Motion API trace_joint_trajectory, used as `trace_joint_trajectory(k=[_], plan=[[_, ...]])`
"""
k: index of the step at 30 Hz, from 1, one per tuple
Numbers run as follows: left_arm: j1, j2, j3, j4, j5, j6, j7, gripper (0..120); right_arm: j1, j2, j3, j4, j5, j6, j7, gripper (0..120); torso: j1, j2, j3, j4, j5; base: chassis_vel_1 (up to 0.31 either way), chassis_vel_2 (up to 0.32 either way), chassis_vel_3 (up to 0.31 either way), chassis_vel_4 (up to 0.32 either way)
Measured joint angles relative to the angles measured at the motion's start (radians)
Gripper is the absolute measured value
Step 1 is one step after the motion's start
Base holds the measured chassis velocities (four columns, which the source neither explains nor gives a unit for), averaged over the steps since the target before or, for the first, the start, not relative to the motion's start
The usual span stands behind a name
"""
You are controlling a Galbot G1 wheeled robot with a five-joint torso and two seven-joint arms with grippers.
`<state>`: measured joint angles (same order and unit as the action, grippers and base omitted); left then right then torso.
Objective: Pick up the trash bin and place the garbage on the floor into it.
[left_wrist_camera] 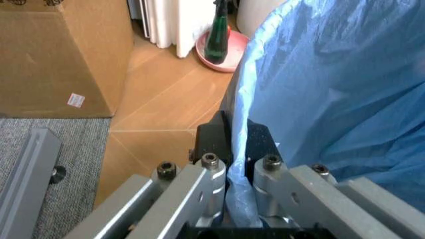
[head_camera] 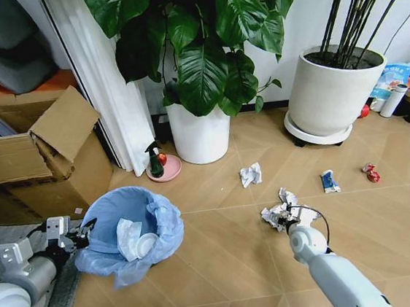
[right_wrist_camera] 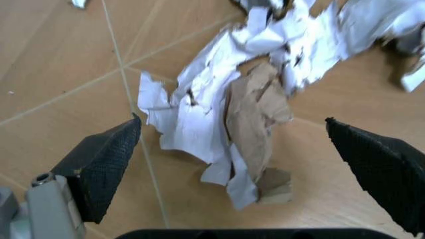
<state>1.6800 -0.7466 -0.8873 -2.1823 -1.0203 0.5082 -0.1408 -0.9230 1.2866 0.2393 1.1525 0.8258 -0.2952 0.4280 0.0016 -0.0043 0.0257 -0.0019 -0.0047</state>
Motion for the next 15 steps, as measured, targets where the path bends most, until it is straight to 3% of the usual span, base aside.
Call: trace_joint_trajectory(k=[13, 15], plan=[[0.008, -0.002, -0.009, -0.005, -0.001, 0.001, -0.005, 0, 0.09, 0.041, -0.005, -0.172, -0.066, 0.026, -0.024, 100, 0.0, 0.0, 0.0, -0.0002, 0.0, 0.0, 0.0, 0.0, 0.0], [0.008, -0.002, -0.01, -0.005, -0.002, 0.001, -0.006, 0, 0.104, 0.047, -0.009, -0.194, -0.068, 0.027, -0.032, 94, 0.0, 0.0, 0.0, -0.0002, 0.0, 0.0, 0.0, 0.0, 0.0]])
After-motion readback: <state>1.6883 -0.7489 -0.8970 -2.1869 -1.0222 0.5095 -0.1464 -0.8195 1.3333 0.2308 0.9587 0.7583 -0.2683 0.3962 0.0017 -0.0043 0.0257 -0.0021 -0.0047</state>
